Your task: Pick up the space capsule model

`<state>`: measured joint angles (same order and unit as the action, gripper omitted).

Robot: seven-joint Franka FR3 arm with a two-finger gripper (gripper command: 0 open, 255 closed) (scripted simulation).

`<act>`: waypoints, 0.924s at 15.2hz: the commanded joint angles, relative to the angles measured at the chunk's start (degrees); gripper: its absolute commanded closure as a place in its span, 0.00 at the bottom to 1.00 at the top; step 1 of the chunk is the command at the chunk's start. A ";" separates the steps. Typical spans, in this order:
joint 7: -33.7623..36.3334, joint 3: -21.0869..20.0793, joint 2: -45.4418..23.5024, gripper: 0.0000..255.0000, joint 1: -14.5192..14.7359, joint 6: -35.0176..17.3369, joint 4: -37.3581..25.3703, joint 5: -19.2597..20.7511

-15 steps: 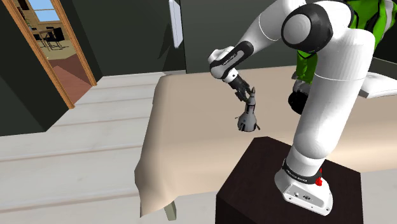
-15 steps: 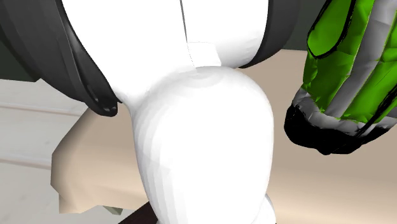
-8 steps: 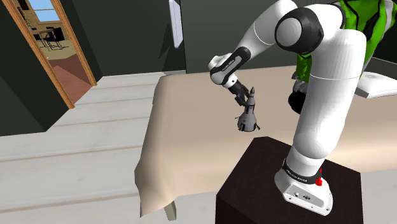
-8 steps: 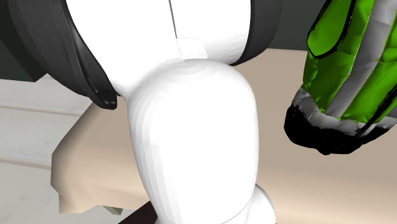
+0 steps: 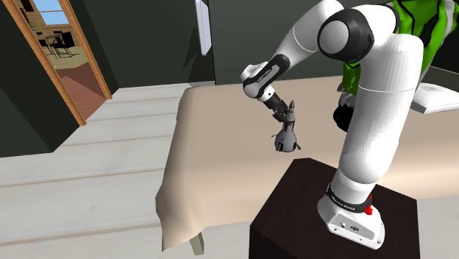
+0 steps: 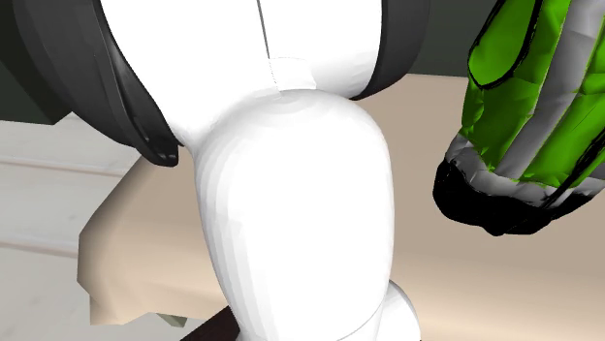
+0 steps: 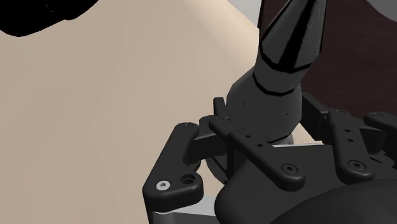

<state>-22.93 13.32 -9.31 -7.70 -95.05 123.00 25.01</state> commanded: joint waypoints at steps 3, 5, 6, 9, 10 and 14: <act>-0.14 -0.04 0.39 1.00 0.07 0.52 -0.11 -0.01; -0.55 -0.05 1.31 1.00 0.16 1.86 -0.60 0.08; -0.76 -0.05 1.76 1.00 0.21 2.53 -0.86 0.12; -1.39 -0.09 3.04 1.00 0.35 4.56 -1.71 0.25; -1.61 -0.10 3.45 1.00 0.39 5.23 -2.01 0.29; -2.48 -0.17 4.97 1.00 0.56 7.95 -3.36 0.48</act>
<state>-25.19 13.19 -4.57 -7.21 -87.88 120.23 25.49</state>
